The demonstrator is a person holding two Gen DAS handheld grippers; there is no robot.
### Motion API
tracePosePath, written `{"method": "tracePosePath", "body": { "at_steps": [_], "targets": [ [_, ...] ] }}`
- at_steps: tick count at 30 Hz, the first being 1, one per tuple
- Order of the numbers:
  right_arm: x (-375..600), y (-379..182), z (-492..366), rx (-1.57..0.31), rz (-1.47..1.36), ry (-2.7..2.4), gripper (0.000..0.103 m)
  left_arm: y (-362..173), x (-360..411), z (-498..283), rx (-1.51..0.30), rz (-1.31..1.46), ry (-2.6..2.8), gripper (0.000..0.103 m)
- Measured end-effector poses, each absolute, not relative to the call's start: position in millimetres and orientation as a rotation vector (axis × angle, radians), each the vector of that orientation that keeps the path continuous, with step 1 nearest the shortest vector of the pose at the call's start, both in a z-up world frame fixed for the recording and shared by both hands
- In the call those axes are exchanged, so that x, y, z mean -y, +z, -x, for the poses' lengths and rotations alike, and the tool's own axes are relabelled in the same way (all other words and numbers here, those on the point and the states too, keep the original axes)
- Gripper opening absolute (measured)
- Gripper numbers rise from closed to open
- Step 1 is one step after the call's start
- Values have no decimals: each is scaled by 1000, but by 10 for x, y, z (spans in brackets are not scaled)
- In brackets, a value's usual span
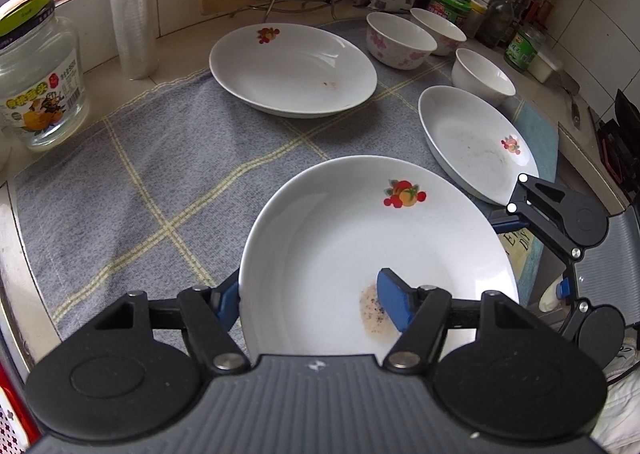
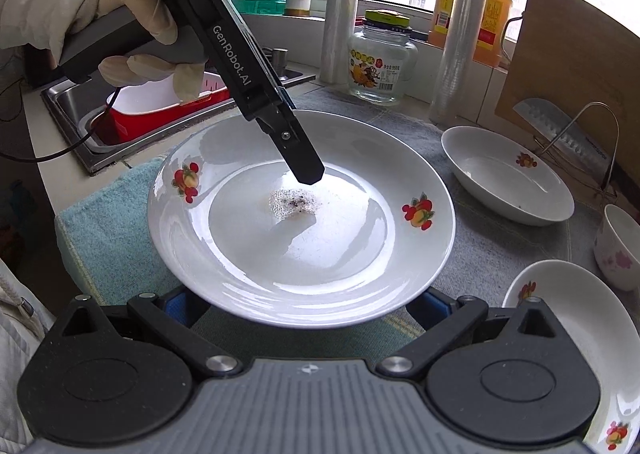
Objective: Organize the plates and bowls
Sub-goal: 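Lift the stained plate with the left tool and carry it toward the sink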
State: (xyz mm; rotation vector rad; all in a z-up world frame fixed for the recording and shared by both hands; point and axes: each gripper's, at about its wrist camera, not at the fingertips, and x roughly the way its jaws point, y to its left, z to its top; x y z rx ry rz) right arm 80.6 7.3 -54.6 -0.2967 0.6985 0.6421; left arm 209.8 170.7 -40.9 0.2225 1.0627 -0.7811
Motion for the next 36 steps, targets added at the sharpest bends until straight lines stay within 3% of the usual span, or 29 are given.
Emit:
{"method": "tracePosePath", "body": {
  "at_steps": [17,36],
  "targets": [
    [-631,-587,-1400,-701,353,713,103,-466,-2321,-2494,-1033,-167,-705,67],
    [-869,-707,-1700,-737,356,689,103,-701,-2489,-2869,-1017,-140,-681,67]
  ]
}}
